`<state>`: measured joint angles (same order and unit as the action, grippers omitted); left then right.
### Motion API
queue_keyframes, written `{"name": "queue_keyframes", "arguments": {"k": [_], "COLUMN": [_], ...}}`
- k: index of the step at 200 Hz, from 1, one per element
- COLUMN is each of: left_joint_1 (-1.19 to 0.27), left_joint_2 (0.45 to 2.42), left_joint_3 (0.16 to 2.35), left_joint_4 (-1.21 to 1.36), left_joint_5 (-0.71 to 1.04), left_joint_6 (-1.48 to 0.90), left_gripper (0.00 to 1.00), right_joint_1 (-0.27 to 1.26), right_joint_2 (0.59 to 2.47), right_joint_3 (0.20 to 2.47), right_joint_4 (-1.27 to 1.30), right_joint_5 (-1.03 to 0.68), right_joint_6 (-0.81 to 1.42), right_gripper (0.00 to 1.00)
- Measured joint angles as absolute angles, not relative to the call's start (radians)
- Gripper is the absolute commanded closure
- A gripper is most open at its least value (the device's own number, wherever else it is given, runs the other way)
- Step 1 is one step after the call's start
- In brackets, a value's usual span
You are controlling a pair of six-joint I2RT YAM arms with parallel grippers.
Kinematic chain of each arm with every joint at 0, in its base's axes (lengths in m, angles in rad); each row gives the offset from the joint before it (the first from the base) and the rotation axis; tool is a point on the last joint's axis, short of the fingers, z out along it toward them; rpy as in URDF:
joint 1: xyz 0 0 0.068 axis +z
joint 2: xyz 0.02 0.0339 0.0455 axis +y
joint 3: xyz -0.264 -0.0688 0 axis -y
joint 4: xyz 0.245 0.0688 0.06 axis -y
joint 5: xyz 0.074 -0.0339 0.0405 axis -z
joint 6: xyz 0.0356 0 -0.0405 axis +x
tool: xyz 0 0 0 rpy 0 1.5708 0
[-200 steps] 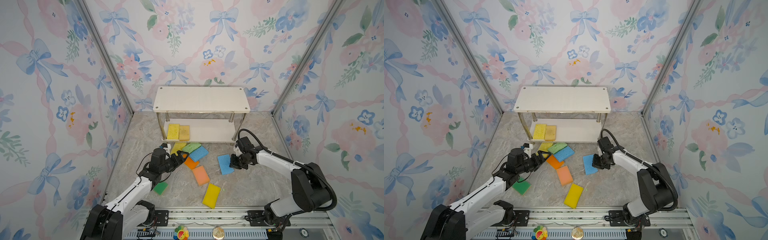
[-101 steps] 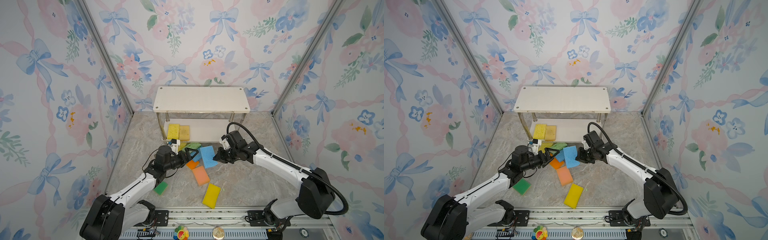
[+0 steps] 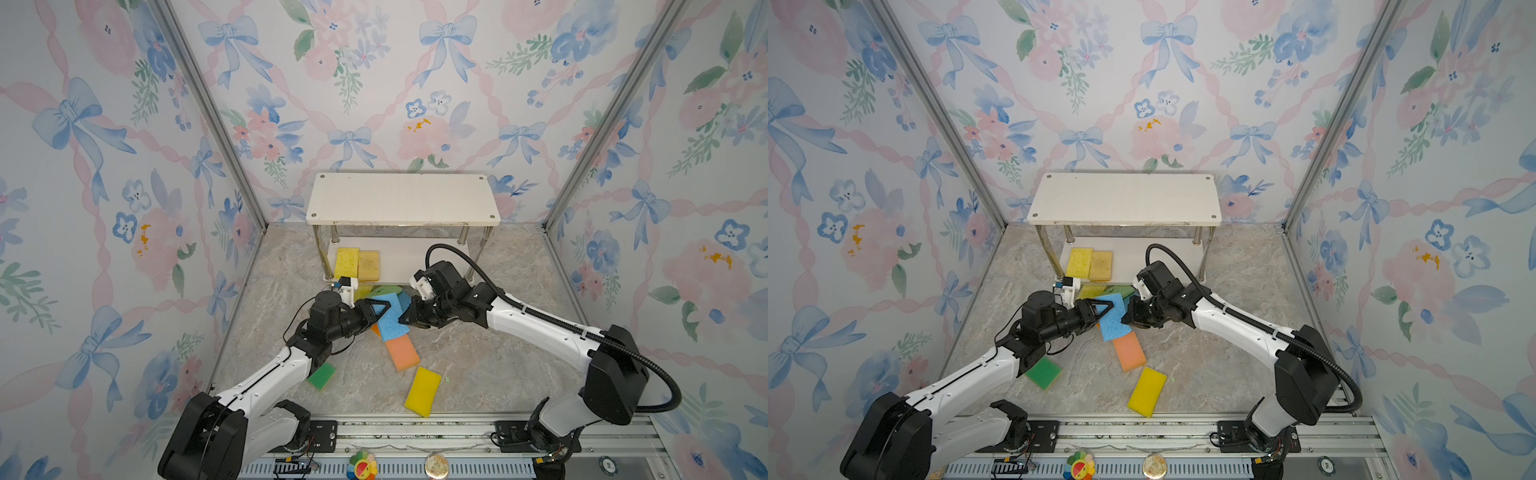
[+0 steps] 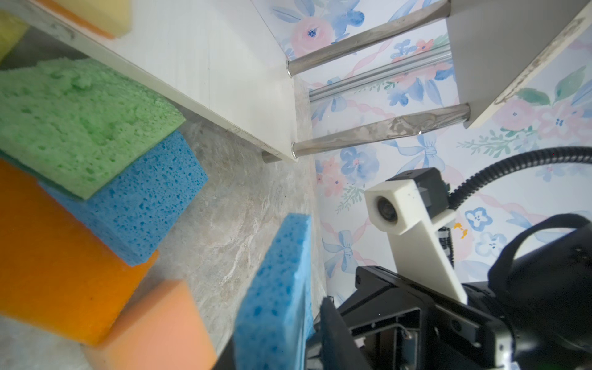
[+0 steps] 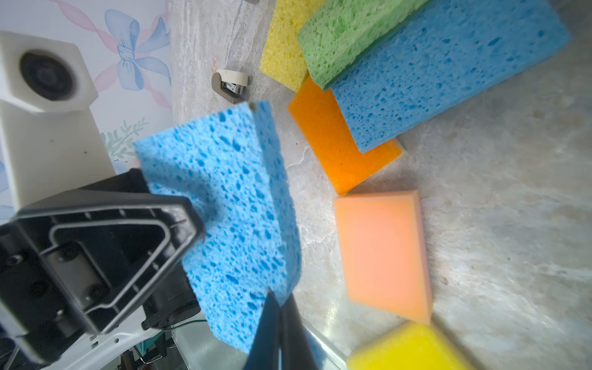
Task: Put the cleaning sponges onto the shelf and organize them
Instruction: 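Lift the blue sponge and carry it toward the shelf past the left gripper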
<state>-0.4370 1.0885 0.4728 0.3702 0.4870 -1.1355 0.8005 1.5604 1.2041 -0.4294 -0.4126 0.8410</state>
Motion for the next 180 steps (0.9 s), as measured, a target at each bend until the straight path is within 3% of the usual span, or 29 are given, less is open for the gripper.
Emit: {"name": "queue_keyframes", "arguments": {"k": [11, 42, 61, 90, 180], "left_joint_1": [-0.429, -0.395, -0.372, -0.363, -0.359], "left_joint_2": [1.079, 1.074, 1.074, 1.074, 1.092], "left_joint_3": [0.47, 0.46, 0.458, 0.458, 0.458], "left_joint_4": [0.371, 0.373, 0.373, 0.374, 0.389], "left_joint_5": [0.488, 0.497, 0.5, 0.508, 0.528], "left_joint_6": [-1.14, -1.138, -1.138, -1.138, -1.138], "left_gripper": [1.0, 1.0, 1.0, 1.0, 1.0], "right_joint_1": [0.801, 0.801, 0.801, 0.801, 0.821], "right_joint_2": [1.56, 1.56, 1.56, 1.55, 1.538], "right_joint_3": [1.204, 1.205, 1.204, 1.189, 1.098], "right_joint_4": [-0.423, -0.414, -0.414, -0.411, -0.296], "right_joint_5": [-0.413, -0.416, -0.42, -0.424, -0.463], "right_joint_6": [0.849, 0.873, 0.878, 0.892, 0.97], "right_gripper": [0.88, 0.65, 0.57, 0.56, 0.66]}}
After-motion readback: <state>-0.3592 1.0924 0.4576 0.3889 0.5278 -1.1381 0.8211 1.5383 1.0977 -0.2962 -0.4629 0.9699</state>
